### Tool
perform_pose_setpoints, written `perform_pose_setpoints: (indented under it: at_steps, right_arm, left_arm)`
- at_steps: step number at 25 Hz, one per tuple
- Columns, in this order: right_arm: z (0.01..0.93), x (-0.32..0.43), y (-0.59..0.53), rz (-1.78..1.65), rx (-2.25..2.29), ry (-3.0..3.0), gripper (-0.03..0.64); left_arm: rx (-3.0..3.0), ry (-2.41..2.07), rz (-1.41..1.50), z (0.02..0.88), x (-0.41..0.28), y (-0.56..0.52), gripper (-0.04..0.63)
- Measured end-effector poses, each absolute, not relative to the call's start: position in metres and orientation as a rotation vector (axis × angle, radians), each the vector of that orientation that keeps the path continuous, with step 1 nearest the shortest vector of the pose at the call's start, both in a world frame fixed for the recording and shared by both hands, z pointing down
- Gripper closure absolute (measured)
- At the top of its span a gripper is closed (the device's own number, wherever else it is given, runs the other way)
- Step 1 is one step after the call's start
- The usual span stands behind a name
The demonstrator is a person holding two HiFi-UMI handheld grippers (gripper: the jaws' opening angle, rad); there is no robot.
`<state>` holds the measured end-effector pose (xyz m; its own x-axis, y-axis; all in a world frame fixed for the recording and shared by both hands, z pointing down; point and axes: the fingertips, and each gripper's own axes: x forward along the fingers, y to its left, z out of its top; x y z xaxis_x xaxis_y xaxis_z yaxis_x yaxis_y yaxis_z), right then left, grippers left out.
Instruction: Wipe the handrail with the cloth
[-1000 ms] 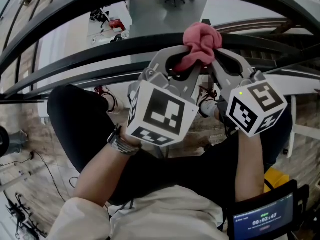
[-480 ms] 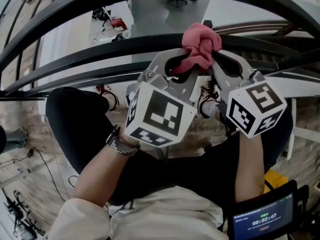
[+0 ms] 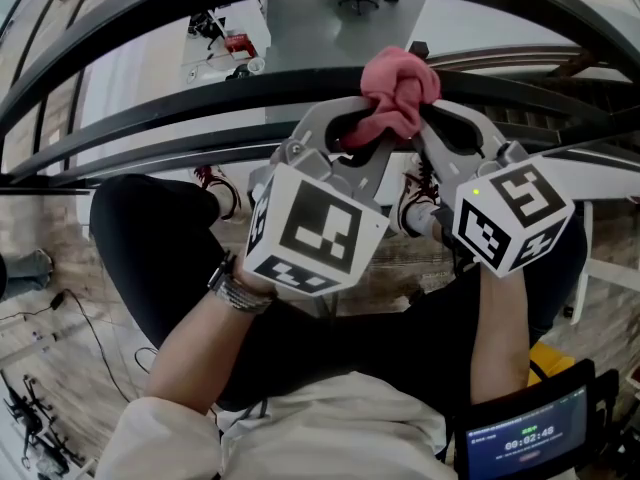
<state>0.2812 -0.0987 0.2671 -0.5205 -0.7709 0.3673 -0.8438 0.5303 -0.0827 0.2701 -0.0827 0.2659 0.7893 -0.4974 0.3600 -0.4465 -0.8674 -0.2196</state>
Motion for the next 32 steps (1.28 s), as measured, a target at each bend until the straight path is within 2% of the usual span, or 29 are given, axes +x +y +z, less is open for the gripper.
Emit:
perform_pose_setpoints:
  at_steps: [32]
  right_arm:
    - [0.273,0.238,-0.101,0.385,1.233,-2.52,0.615]
  left_arm:
    - [-2.841,0.86,-0.634,0.271,0.228,-0.086,0.563]
